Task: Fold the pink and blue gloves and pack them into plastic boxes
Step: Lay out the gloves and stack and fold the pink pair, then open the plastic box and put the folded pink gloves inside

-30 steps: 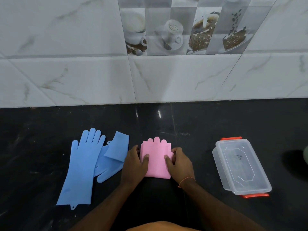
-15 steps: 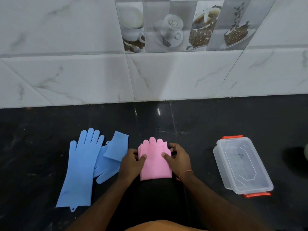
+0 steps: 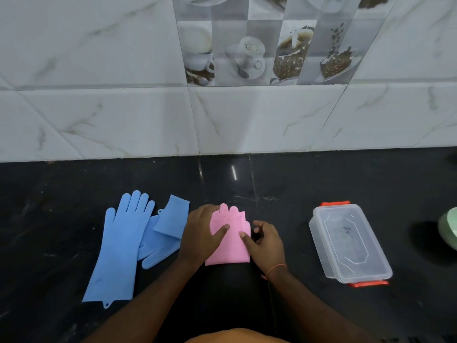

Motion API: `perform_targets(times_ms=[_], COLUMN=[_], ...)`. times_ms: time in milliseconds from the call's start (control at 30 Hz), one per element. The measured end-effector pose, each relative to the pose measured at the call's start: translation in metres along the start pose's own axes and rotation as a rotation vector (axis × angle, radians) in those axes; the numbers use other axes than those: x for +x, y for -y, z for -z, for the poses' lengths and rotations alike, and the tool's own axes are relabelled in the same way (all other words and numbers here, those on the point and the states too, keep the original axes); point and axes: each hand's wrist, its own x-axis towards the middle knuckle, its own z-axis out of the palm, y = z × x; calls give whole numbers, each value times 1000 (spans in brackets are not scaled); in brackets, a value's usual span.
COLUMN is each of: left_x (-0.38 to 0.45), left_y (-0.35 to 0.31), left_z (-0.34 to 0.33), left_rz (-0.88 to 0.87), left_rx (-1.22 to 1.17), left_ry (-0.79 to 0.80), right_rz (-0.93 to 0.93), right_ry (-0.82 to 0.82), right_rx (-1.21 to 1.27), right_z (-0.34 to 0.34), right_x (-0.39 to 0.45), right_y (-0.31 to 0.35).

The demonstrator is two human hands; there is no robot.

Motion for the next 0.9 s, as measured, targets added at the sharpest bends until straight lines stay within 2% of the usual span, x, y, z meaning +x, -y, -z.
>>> perform_targets(times_ms=[200,333,633,767,900], left_x=[11,23,46,43,36], left_y=[-44,-82,-192,-218,-214], left_z=[-15,-37,-103,-120,-110], left_rz=[-210,-334,-50,24,44], left_rx=[-65,-198,-449,-483,-368], left_ry=[112,183,614,686,569], right_rz=[-107,-197,-507,-484,-412], right_ry=[-33,-133,-666,-680,-627], right_rx=[120,277,466,552,501], right_z=[20,43,124,157,173], right_x=[-30,-59,-116,-99,-80], right_y=[-10,-20,-103,-114,-122])
